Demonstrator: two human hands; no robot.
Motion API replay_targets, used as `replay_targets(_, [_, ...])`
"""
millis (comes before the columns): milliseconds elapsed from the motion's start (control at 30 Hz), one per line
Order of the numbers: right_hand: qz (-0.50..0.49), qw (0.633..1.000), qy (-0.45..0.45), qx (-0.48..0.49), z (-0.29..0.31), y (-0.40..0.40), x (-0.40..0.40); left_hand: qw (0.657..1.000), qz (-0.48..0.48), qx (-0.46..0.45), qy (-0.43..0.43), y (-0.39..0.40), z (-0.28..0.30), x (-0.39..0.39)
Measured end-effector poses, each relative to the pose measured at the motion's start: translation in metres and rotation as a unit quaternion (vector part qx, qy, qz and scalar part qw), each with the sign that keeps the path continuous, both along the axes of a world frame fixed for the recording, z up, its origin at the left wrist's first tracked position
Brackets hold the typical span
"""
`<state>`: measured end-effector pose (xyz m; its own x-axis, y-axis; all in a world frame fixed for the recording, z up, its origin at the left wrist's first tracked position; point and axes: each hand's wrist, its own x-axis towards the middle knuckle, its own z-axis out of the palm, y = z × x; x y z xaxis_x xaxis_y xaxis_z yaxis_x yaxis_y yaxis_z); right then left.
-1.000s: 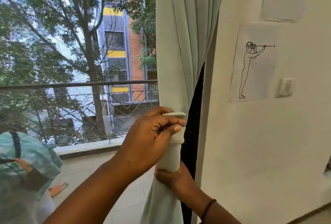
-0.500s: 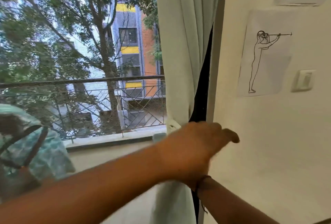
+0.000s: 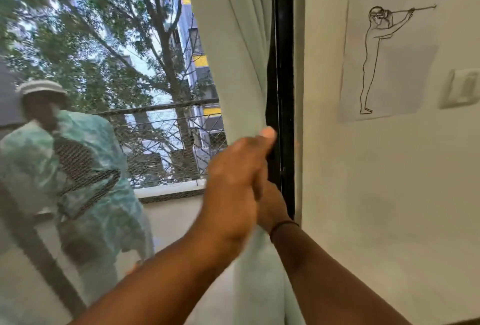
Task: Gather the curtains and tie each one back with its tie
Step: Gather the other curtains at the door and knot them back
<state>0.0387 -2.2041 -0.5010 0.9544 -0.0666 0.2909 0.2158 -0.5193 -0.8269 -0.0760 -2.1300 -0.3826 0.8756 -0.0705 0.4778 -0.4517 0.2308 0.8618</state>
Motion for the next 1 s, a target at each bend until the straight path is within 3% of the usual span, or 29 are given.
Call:
replay_targets(100, [-0.018,0.999,-0.039,0.029,0.004,-0.005,0.004,0.994,-0.007,-0.100,0.039,0.011,0.009,-0.011])
replay_targets(267, [0.021,0.998,-0.036,-0.052,0.014,0.021,0.006,0.986,0.028,-0.153,0.054,0.035,0.022,-0.034])
replay_targets(533, [0.055,0.993,-0.084,-0.056,0.027,0.076,0.005,0.989,0.112,-0.095,-0.012,0.075,0.033,-0.068])
replay_targets(667, [0.033,0.991,-0.110,-0.070,0.006,0.107,0.007,0.993,0.094,-0.066,-0.038,0.123,0.030,-0.066])
replay_targets(867, [0.174,0.984,0.045,0.022,0.006,0.121,-0.019,0.978,0.027,-0.196,0.060,0.194,0.009,-0.014])
replay_targets(1000, [0.235,0.945,-0.004,0.226,0.056,0.130,-0.039,0.963,-0.012,-0.251,0.102,0.222,0.002,0.014])
